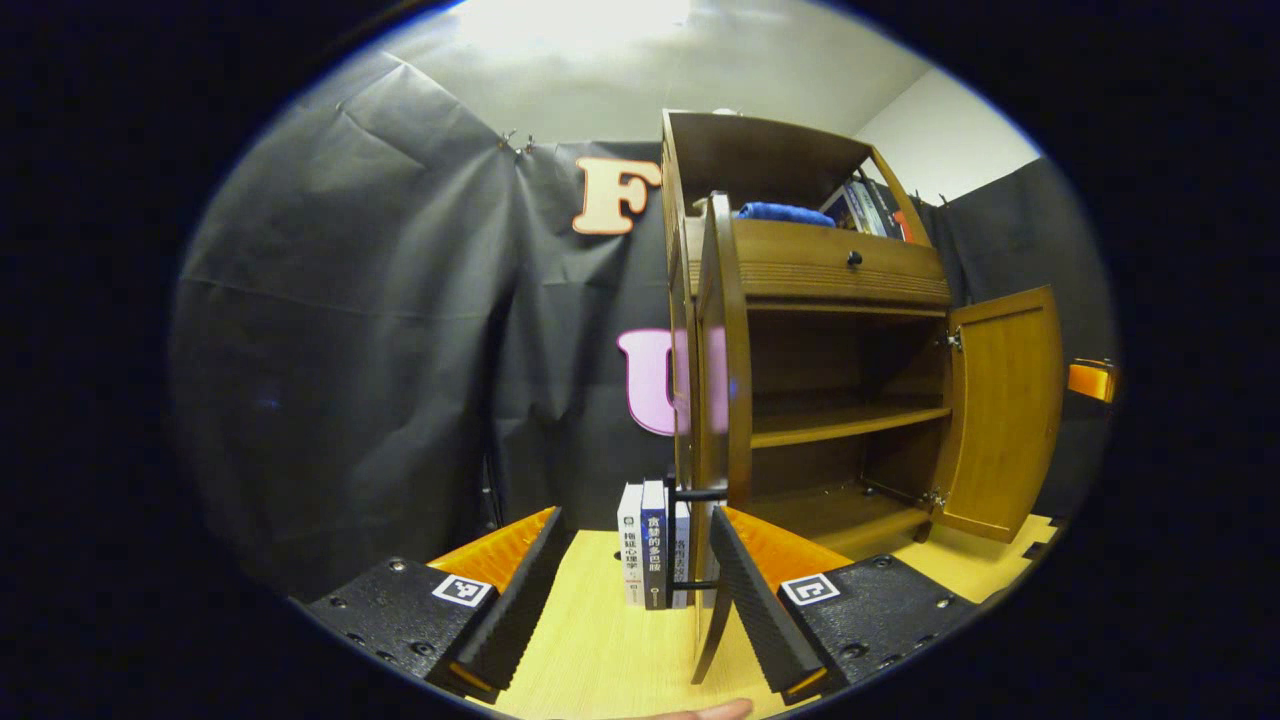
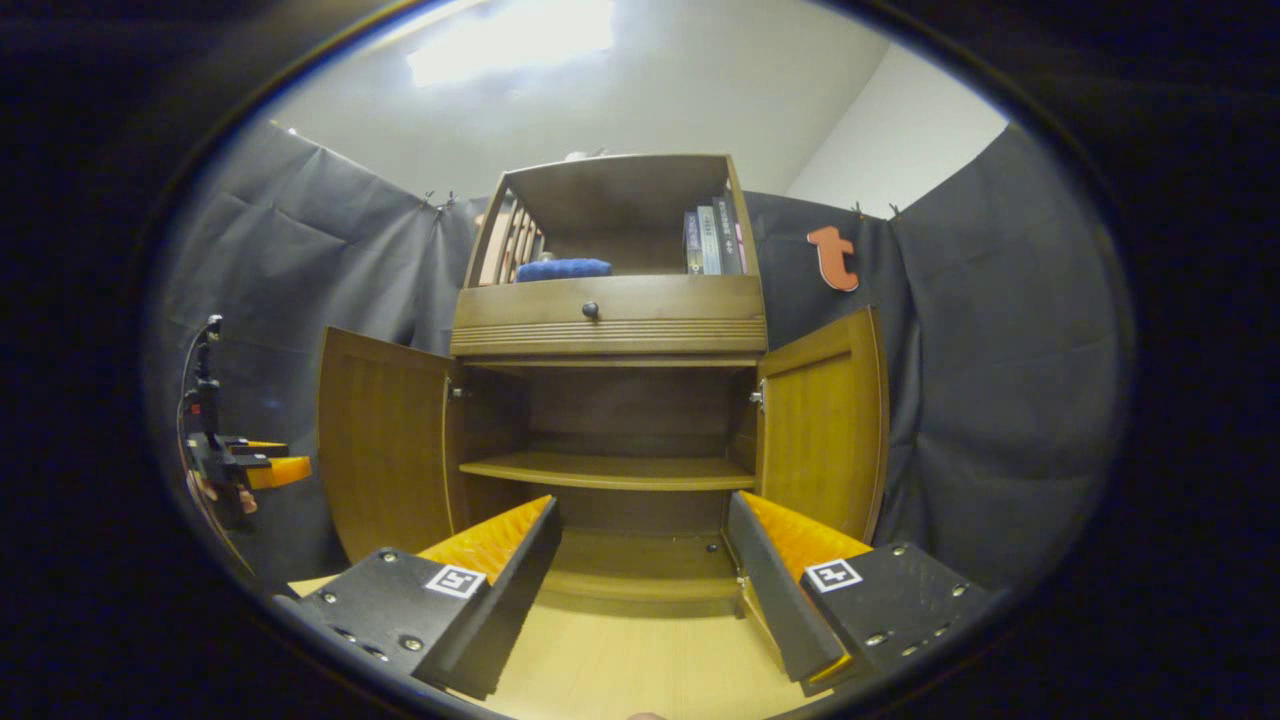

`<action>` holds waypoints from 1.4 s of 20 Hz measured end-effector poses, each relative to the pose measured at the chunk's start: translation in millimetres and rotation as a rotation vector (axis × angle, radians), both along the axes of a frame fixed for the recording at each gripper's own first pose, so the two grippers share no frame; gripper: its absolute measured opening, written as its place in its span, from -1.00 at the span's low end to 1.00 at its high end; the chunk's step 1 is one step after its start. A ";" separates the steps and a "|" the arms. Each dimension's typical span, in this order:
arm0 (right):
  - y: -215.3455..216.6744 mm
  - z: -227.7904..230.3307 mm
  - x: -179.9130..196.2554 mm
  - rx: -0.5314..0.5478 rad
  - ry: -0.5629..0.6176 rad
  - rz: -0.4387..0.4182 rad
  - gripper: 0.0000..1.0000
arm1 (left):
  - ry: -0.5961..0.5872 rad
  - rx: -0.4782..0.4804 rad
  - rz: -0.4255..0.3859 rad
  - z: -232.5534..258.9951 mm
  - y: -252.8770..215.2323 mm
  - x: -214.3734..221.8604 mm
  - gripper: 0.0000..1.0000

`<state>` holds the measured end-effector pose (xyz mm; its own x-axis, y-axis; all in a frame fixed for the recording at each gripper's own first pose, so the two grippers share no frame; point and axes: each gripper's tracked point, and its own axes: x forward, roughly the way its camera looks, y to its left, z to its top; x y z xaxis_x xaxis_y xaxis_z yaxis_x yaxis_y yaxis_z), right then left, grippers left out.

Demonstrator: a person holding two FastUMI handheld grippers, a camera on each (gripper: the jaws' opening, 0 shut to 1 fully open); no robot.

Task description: Open the right door of the double-door shoe cabinet with the right hand, and open the left door with the left hand.

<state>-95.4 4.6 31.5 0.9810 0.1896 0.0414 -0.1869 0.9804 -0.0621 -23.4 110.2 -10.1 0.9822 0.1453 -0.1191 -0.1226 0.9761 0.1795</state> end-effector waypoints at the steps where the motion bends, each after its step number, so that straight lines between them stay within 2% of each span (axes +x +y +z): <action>1: -1.5 3.0 -1.2 0.004 -0.006 -0.001 1.00 | -0.007 0.000 0.002 3.7 -4.1 0.5 0.85; 2: -4.4 5.3 -2.6 0.008 -0.011 -0.007 1.00 | -0.022 -0.005 0.015 9.9 -8.5 -1.5 0.97; 7: -18.4 14.6 -1.5 0.014 -0.029 -0.040 1.00 | -0.078 -0.029 -0.017 37.0 -60.9 2.1 0.87; 9: -22.9 15.4 0.5 0.024 -0.025 -0.048 1.00 | -0.086 -0.009 -0.023 41.2 -80.6 4.1 0.87; 11: -28.3 14.2 4.5 0.030 -0.019 -0.059 1.00 | -0.105 -0.014 -0.062 43.4 -108.8 8.7 0.87; 15: -33.4 9.0 12.8 0.032 -0.005 -0.067 1.00 | -0.076 -0.051 -0.134 26.5 -152.2 23.8 0.87; 19: -35.1 3.5 24.4 0.033 0.001 -0.071 1.00 | -0.066 -0.089 -0.128 14.5 -168.8 46.4 0.87; 23: -34.1 -0.5 41.3 0.061 -0.008 -0.079 1.00 | -0.036 -0.124 -0.168 -6.9 -195.5 75.0 0.86; 28: -23.2 4.1 70.7 0.094 -0.016 -0.076 1.00 | -0.003 -0.113 -0.166 -38.4 -211.9 108.1 0.86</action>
